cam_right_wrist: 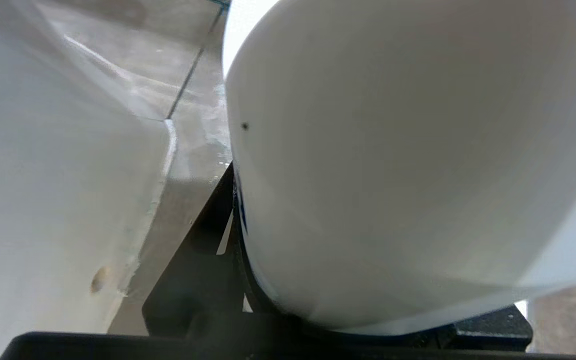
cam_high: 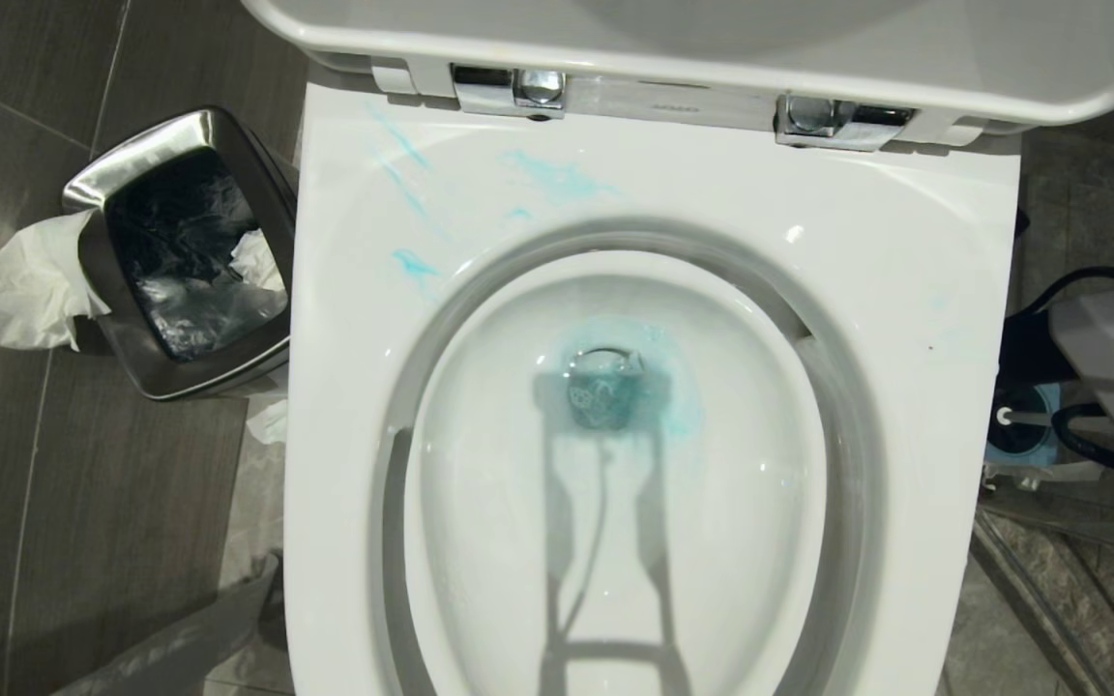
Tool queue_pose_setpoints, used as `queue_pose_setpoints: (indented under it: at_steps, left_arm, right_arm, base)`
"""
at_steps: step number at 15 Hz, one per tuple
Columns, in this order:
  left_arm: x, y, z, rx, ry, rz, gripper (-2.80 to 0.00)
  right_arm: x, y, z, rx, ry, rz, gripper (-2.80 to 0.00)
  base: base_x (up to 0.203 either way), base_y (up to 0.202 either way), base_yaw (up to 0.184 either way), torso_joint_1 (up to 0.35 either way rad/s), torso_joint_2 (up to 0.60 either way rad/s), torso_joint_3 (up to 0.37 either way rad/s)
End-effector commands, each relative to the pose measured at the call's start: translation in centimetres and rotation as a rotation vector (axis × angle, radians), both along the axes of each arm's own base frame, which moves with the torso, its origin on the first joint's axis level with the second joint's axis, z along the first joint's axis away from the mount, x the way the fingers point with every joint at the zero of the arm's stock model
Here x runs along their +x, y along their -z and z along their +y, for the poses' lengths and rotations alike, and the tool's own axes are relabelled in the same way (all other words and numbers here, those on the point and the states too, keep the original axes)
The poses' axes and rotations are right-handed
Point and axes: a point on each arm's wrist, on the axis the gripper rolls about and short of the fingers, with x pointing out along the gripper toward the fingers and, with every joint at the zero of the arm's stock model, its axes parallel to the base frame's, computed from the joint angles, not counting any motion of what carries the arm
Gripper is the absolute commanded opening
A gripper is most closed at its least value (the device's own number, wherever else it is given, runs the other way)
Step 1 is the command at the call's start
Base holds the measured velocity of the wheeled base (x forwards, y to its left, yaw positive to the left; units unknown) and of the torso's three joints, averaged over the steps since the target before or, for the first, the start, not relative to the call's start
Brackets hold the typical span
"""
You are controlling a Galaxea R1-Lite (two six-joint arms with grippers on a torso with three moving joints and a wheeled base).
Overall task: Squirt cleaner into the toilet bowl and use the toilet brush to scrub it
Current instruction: Place the cleaning agent on the floor
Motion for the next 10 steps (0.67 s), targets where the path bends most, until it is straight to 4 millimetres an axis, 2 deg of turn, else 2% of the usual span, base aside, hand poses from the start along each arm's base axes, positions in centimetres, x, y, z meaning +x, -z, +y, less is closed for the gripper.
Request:
queue_pose_setpoints:
  at_steps: [1, 10]
  left_arm:
    - [0.02, 0.04, 0.00, 0.001, 0.001, 0.003, -2.80]
    - [0.02, 0.04, 0.00, 0.001, 0.001, 0.003, -2.80]
  right_arm:
    - [-0.02, -0.03, 0.02, 0.002, 0.002, -0.015, -2.80]
    - [0.20, 0.59, 0.08, 0.002, -0.005, -0.031, -2.80]
  base:
    - [0.000, 0.000, 0.000, 0.000, 0.00, 0.000]
    - [0.000, 0.000, 0.000, 0.000, 0.00, 0.000]
